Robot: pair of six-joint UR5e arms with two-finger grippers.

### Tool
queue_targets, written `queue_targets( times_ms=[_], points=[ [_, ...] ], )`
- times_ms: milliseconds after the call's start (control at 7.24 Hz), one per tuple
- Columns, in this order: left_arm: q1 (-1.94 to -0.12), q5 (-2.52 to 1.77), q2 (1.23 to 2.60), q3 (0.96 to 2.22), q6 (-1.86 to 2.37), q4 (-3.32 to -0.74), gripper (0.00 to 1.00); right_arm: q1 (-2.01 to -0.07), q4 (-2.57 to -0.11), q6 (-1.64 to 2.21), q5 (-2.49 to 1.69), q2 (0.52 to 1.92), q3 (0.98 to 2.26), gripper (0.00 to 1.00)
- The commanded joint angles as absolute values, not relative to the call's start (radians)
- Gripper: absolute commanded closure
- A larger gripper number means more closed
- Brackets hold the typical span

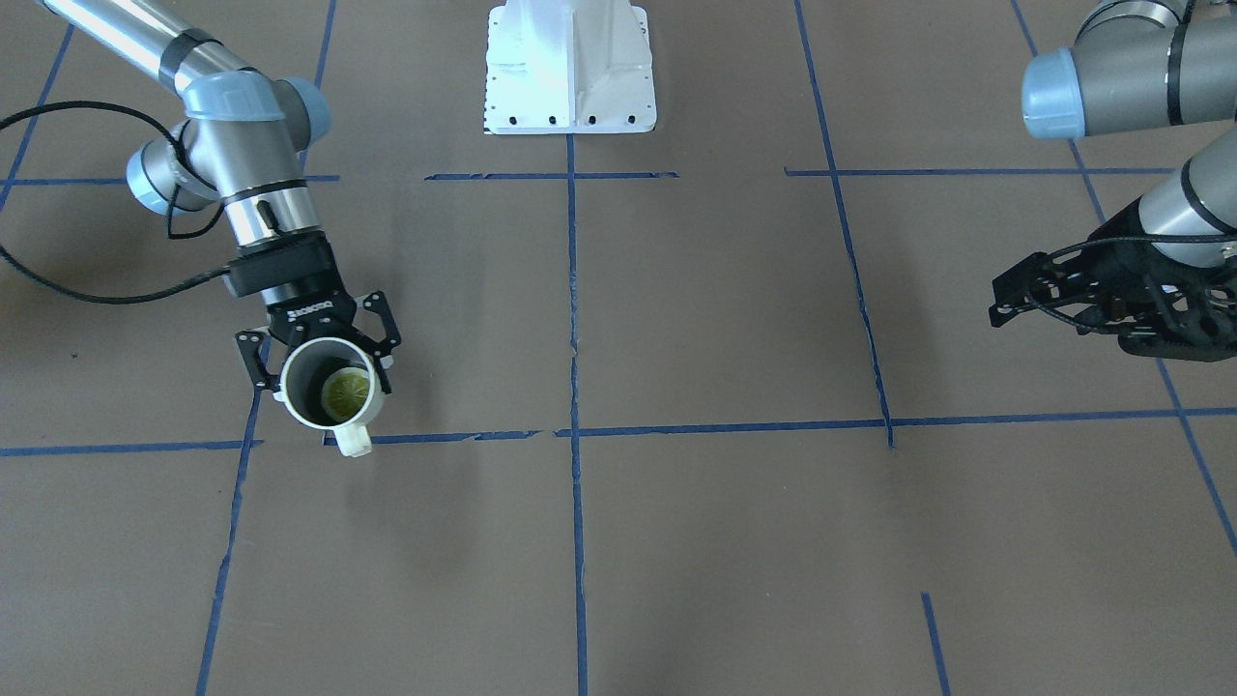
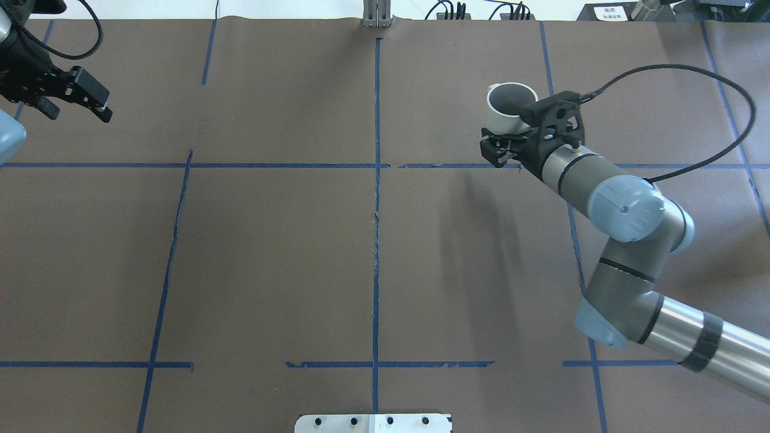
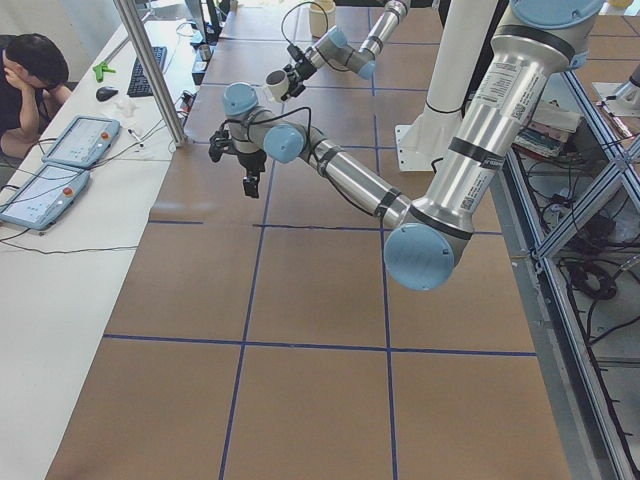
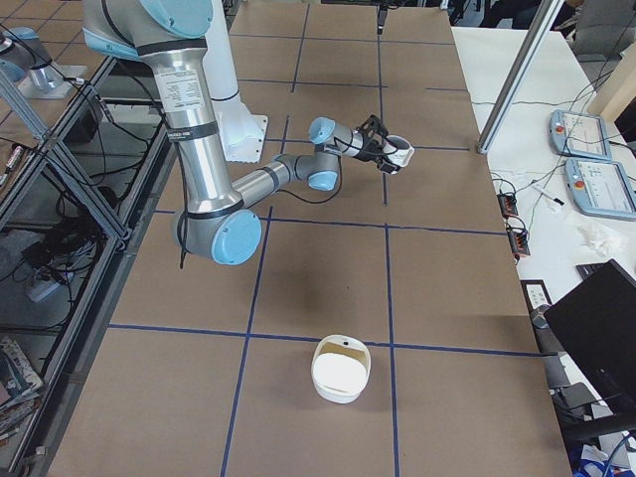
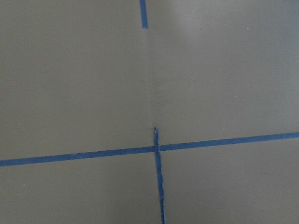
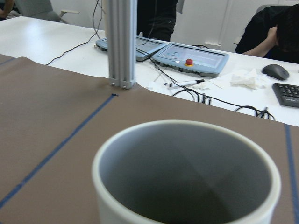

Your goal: Left arm hands cup to right arm to dump lemon

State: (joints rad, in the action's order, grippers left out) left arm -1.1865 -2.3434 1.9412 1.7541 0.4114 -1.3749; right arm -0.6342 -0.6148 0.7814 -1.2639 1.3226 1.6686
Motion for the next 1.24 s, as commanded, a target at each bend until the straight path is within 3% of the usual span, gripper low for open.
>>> queue_targets(
  times_ms=[0,138,552,690,966,1104],
  points=[
    [-1.212,-2.336,1.925,1.756,0.328,-1.312,0.0,-0.76,-0.612,0.865,-1.357,1.506,1.816,0.68],
    [-1.212,-2.324,1.921,1.756,0.33,-1.312,0.0,-0.782,-0.603,0.867,-1.356,1.614,1.883,0.71],
    [-1.209,-2.27,1.902,1.772,0.41,-1.322,0.0,-0.848,-0.285,0.883,-1.383,1.886,1.881,0.71],
    [-1.206,-2.27,1.896,1.79,0.426,-1.322,0.0,-0.854,-0.147,0.975,-1.384,1.923,1.821,0.71],
    [-1.203,-2.269,1.896,1.798,0.431,-1.322,0.0,-0.874,0.268,1.038,-1.379,1.94,1.505,0.72],
    [-1.203,-2.27,1.898,1.798,0.433,-1.322,0.0,-0.883,0.398,1.108,-1.376,1.939,1.408,0.73]
  ],
)
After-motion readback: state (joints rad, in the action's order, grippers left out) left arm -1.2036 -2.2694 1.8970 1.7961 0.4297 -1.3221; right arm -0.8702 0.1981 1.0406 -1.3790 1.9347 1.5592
